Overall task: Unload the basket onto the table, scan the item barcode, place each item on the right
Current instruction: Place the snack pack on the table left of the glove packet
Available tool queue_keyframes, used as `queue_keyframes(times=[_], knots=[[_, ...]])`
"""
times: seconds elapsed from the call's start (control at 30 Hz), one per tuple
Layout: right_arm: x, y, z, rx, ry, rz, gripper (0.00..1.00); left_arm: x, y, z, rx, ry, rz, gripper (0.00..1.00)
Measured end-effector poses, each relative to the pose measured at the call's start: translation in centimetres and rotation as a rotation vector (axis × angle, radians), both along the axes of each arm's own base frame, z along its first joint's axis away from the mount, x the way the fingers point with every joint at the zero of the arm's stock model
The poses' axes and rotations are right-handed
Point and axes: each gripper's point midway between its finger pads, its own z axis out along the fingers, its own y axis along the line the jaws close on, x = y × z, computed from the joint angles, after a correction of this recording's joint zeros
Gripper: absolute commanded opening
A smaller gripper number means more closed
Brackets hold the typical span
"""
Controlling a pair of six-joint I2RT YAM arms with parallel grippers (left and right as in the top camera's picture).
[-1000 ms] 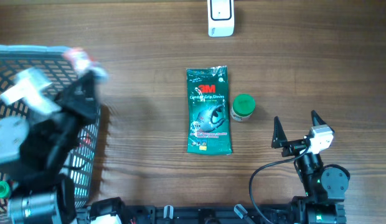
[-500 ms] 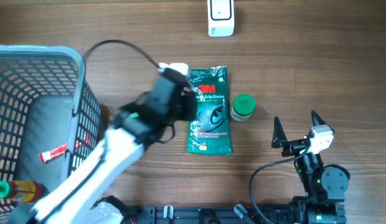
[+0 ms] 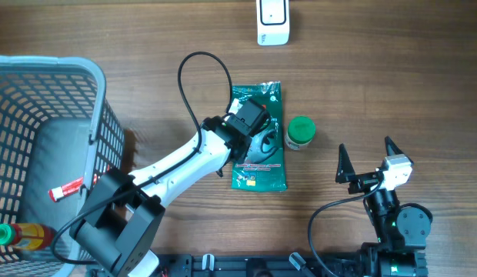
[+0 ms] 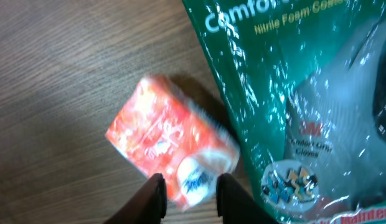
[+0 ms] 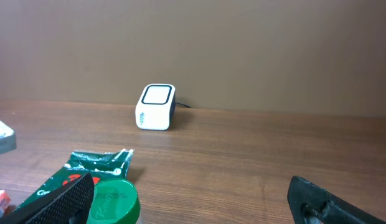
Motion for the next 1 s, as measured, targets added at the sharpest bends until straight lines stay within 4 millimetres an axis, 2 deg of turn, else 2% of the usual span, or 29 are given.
queue_keyframes(times=[0.03,0.07,0.17,0.2,0.27,0.33,0.37,0.4,0.47,0.53,0.57,0.63,0.7,0.83,1.0], knots=[[0.0,0.0,0.0,0.0,0.0,0.0,1.0,0.1,0.0,0.0,-0.004,-0.005,0.014,0.52],[0.0,0.0,0.0,0.0,0.0,0.0,1.0,0.1,0.0,0.1,-0.006,-0.007,0.021,0.66],[0.0,0.0,0.0,0.0,0.0,0.0,1.0,0.2,0.1,1.0,-0.033,-0.033,0.058,0.96],[0.0,0.0,0.0,0.0,0.0,0.0,1.0,0.2,0.1,1.8,-0.049,-0.048,0.07,1.0],[0.0,0.0,0.0,0.0,0.0,0.0,1.0,0.2,0.1,3.8,-0.09,-0.089,0.084,1.0],[0.0,0.0,0.0,0.0,0.0,0.0,1.0,0.6,-0.2,7.7,-0.171,-0.172,0.094,1.0],[0.0,0.0,0.0,0.0,0.0,0.0,1.0,0.7,-0.3,8.2,-0.183,-0.184,0.095,1.0],[0.0,0.0,0.0,0.0,0.0,0.0,1.0,1.1,-0.7,11.9,-0.258,-0.264,0.095,1.0],[0.0,0.0,0.0,0.0,0.0,0.0,1.0,1.0,-0.6,15.2,-0.326,-0.336,0.095,1.0],[0.0,0.0,0.0,0.0,0.0,0.0,1.0,0.4,0.1,19.9,-0.427,-0.445,0.1,1.0],[0.0,0.0,0.0,0.0,0.0,0.0,1.0,0.1,0.6,21.5,-0.459,-0.481,0.104,1.0],[0.0,0.0,0.0,0.0,0.0,0.0,1.0,-0.6,2.4,25.2,-0.529,-0.573,0.13,1.0],[0.0,0.0,0.0,0.0,0.0,0.0,1.0,-1.1,4.1,27.2,-0.561,-0.633,0.161,1.0],[0.0,0.0,0.0,0.0,0.0,0.0,1.0,-1.5,7.6,29.9,-0.591,-0.733,0.239,1.0],[0.0,0.0,0.0,0.0,0.0,0.0,1.0,-2.1,10.2,31.8,-0.611,-0.813,0.3,1.0]])
